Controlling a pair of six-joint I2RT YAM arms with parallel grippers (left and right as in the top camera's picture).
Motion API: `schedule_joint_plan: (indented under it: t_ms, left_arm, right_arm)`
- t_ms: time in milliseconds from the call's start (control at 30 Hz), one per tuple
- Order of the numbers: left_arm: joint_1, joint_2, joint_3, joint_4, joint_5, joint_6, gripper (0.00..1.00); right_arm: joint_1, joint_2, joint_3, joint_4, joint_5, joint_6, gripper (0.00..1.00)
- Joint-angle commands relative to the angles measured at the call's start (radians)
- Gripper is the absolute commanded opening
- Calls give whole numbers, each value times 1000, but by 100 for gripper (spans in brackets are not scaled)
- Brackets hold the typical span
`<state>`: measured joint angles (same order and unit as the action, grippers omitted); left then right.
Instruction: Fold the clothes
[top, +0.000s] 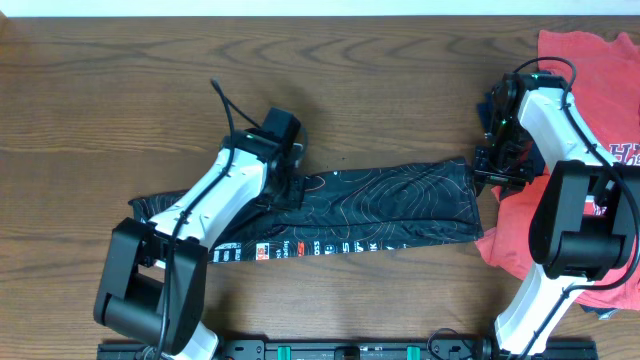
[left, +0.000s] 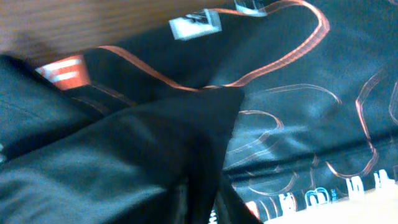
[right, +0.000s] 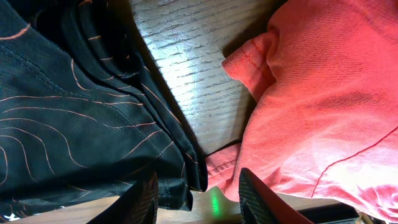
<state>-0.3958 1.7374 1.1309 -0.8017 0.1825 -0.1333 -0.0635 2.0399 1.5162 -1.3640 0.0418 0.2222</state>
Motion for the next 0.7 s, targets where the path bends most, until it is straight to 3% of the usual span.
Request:
schedule_joint_plan:
  t_ms: [0,167,367,500,667]
  left_arm:
    - [0,-3,-3,2,23,9,39]
    - [0,-4,-3,0,-43,9,39]
    - [20,-5,31,43,-280,1,40]
    - [61,-3,32,124,-296,-7,49]
    - [114,24,32,168,-273,-48,51]
  right_arm:
    - [-8,-27,-2,-5,6,-15,41]
    - [-8,-27,-2,-14,6,-15,41]
    - [-8,-27,-2,-17,6,-14,41]
    - [-8,-27,-2,-16,6,-14,41]
    - [-8,-27,-2,-19,6,-14,41]
